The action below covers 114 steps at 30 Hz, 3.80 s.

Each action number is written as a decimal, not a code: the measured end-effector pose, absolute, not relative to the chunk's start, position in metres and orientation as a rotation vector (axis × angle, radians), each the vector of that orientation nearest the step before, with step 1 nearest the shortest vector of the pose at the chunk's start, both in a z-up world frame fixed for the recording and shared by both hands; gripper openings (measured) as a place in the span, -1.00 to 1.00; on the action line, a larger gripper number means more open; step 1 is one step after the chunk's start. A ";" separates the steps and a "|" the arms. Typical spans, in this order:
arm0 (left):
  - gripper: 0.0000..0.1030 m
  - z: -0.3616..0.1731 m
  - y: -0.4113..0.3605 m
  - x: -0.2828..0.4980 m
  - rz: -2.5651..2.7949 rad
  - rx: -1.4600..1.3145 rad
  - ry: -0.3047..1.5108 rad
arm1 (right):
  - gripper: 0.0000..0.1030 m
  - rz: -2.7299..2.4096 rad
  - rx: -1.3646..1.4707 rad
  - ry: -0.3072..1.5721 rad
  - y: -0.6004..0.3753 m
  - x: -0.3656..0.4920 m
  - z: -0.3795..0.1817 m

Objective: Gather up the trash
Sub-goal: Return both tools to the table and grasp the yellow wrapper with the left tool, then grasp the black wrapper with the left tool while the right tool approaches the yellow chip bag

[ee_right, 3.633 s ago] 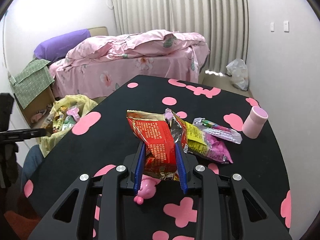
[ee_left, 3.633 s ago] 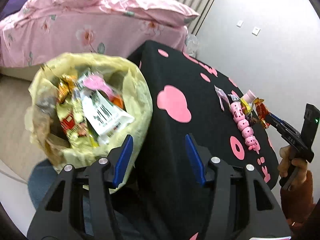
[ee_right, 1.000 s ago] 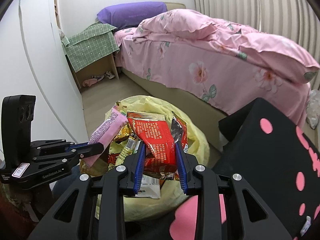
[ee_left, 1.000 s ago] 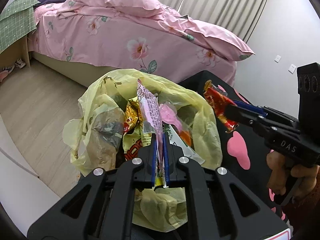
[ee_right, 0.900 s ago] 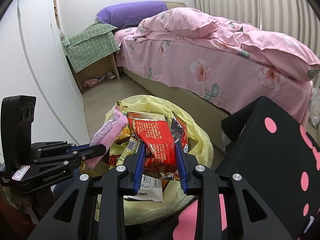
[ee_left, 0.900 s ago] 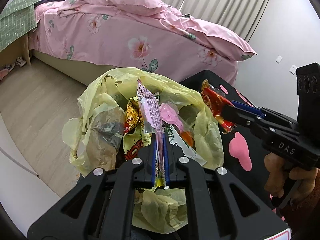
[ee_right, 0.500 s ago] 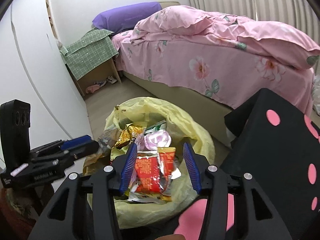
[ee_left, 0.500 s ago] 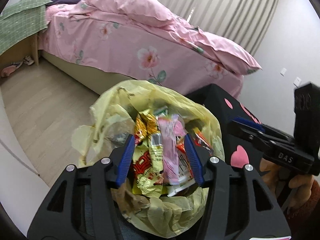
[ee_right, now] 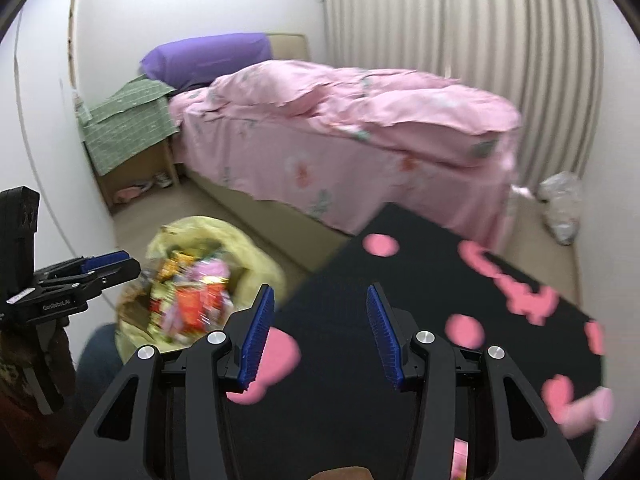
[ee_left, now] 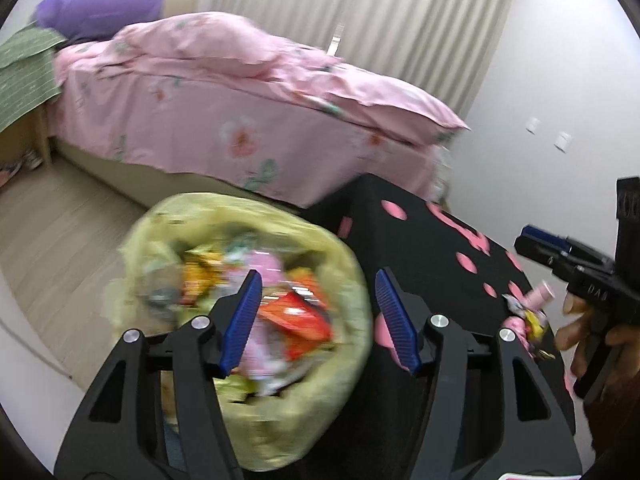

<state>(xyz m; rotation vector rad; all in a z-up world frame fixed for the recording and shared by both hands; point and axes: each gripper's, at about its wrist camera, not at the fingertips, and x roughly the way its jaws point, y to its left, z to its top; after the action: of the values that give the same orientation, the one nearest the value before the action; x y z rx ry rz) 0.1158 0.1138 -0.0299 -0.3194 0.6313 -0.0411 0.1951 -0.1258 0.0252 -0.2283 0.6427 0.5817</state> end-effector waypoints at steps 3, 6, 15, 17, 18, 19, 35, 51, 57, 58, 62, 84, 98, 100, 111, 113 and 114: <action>0.10 -0.029 0.078 0.125 -0.122 -0.289 0.648 | -0.10 0.505 -0.244 0.626 -0.169 0.187 0.032; 0.10 -0.028 0.035 0.134 -0.246 -0.239 0.662 | 0.04 0.391 -0.232 0.602 -0.223 0.180 0.036; 0.11 -0.037 -0.082 0.144 -0.589 -0.124 0.713 | 0.07 0.178 -0.107 0.673 -0.347 0.169 0.004; 0.11 -0.039 -0.104 0.142 -0.638 -0.102 0.719 | 0.07 0.153 -0.126 0.695 -0.358 0.166 -0.008; 0.11 -0.040 -0.112 0.142 -0.655 -0.092 0.723 | 0.07 0.147 -0.137 0.707 -0.360 0.166 -0.013; 0.11 -0.041 -0.122 0.143 -0.674 -0.079 0.729 | 0.07 0.143 -0.147 0.721 -0.362 0.165 -0.020; 0.06 -0.080 -0.228 0.232 -0.653 0.099 0.933 | 0.07 0.093 0.007 0.698 -0.400 0.137 -0.041; -0.67 -0.057 -0.103 0.181 -0.430 -0.049 0.787 | 0.08 0.239 0.019 0.732 -0.353 0.129 -0.052; -0.67 -0.061 -0.053 0.182 -0.313 -0.102 0.802 | 0.07 0.316 0.015 0.769 -0.317 0.136 -0.062; -0.67 -0.063 -0.046 0.181 -0.305 -0.114 0.807 | 0.07 0.336 0.011 0.773 -0.309 0.137 -0.063; -0.27 -0.067 -0.031 0.177 -0.348 -0.180 0.812 | 0.07 0.401 -0.035 0.794 -0.284 0.138 -0.067; 0.06 -0.050 -0.122 0.168 -0.587 -0.033 0.780 | 0.07 0.086 0.027 0.838 -0.390 0.105 -0.094; 0.06 -0.048 -0.148 0.157 -0.574 0.077 0.774 | 0.08 0.246 0.054 0.790 -0.365 0.109 -0.081; 0.06 -0.050 -0.145 0.156 -0.577 0.071 0.782 | 0.08 0.284 0.053 0.820 -0.355 0.113 -0.089; 0.06 -0.069 -0.179 0.125 -0.774 0.177 0.816 | -0.11 0.104 -0.066 0.879 -0.364 0.118 -0.110; 0.06 -0.074 -0.192 0.122 -0.776 0.235 0.820 | -0.11 0.094 -0.034 0.890 -0.377 0.113 -0.112; 0.06 -0.077 -0.197 0.122 -0.768 0.256 0.827 | -0.11 0.093 -0.022 0.893 -0.382 0.112 -0.113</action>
<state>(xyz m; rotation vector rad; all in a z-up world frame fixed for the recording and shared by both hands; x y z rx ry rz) 0.1222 -0.1968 -0.0773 0.2561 0.8267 -0.7676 0.1115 -0.3824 -0.1131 -0.0218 0.8927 0.0928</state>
